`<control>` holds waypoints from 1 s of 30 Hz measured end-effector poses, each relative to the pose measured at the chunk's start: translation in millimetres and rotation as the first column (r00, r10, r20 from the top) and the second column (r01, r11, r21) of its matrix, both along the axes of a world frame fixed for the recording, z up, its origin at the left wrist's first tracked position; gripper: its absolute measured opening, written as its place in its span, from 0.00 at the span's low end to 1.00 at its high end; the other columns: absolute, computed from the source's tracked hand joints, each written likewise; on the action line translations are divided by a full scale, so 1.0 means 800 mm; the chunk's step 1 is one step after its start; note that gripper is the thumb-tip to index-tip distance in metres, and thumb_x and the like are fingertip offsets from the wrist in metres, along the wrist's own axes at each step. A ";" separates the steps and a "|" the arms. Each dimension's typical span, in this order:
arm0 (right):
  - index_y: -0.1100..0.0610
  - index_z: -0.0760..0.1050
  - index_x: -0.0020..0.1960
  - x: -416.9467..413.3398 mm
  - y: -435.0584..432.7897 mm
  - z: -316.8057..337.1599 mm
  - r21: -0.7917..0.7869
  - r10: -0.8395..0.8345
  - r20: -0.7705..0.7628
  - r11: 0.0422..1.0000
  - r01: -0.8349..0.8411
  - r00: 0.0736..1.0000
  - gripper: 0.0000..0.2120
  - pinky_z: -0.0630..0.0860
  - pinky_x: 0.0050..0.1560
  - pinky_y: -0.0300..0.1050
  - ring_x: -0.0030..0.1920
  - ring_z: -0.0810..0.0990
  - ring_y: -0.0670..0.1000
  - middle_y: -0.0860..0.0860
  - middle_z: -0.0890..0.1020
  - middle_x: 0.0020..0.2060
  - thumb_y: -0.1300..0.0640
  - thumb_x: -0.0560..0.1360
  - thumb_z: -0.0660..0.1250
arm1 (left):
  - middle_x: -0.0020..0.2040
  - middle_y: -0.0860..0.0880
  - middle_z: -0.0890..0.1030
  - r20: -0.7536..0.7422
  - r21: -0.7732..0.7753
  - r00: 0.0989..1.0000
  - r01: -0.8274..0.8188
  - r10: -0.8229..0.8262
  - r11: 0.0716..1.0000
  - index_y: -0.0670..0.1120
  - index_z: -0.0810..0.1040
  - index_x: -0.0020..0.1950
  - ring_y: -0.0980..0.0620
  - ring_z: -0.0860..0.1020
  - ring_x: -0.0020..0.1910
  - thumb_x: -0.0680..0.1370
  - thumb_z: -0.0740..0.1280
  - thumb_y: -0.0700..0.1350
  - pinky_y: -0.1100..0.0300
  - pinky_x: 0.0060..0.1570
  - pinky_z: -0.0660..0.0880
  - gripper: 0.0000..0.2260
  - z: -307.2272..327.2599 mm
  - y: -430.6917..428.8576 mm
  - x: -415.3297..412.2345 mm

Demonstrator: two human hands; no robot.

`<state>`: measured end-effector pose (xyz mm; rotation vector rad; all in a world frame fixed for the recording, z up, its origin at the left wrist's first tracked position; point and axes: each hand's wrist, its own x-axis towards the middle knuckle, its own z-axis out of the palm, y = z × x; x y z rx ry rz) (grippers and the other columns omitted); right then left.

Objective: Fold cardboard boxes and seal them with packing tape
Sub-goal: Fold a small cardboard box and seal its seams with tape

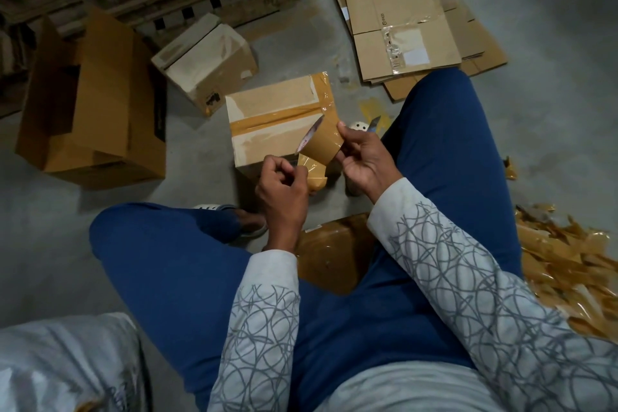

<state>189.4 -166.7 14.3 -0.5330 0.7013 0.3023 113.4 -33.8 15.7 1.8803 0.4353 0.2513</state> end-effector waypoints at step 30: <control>0.55 0.72 0.44 0.003 -0.002 -0.003 -0.331 0.249 0.272 0.931 -0.153 0.930 0.08 0.77 0.44 0.50 0.41 0.80 0.52 0.51 0.81 0.36 0.53 0.79 0.68 | 0.40 0.58 0.77 0.052 -0.295 0.980 0.196 -0.190 0.935 0.51 0.77 0.42 0.56 0.72 0.41 0.81 0.62 0.35 0.60 0.40 0.70 0.13 0.019 0.030 -0.025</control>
